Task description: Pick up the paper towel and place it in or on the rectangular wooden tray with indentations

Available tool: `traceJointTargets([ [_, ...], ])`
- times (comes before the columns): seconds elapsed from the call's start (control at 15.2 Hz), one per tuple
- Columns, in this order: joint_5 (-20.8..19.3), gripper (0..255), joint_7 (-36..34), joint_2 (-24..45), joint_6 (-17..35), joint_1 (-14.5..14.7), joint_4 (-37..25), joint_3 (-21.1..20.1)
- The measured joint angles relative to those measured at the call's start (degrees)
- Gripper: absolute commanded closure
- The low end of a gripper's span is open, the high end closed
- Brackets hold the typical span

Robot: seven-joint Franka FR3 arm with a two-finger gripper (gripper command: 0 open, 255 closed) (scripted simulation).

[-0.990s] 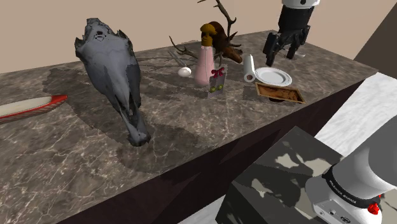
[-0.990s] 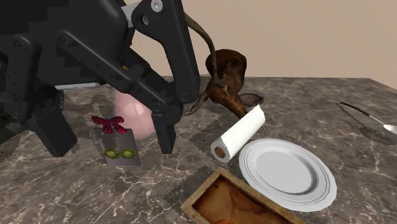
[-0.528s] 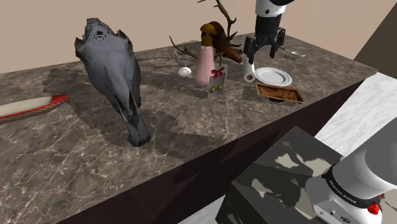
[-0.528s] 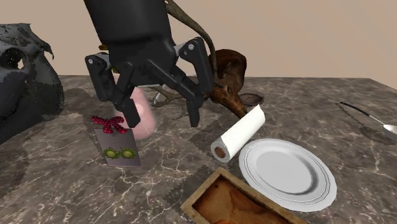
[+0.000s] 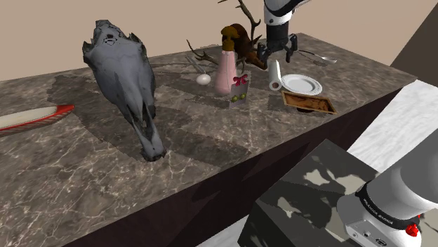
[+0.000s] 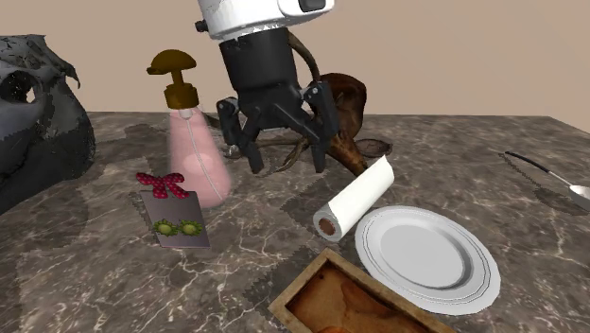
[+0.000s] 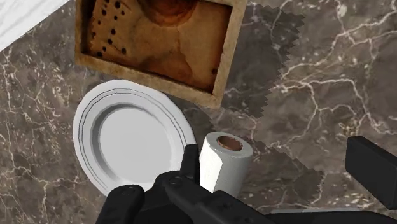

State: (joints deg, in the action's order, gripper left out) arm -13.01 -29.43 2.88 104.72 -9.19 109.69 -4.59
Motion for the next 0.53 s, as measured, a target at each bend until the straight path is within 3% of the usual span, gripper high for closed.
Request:
traceJointTargets([
  [0.53, -3.6, 0, -6.2, 18.5, -4.6, -1.3, -19.8, 3.0],
])
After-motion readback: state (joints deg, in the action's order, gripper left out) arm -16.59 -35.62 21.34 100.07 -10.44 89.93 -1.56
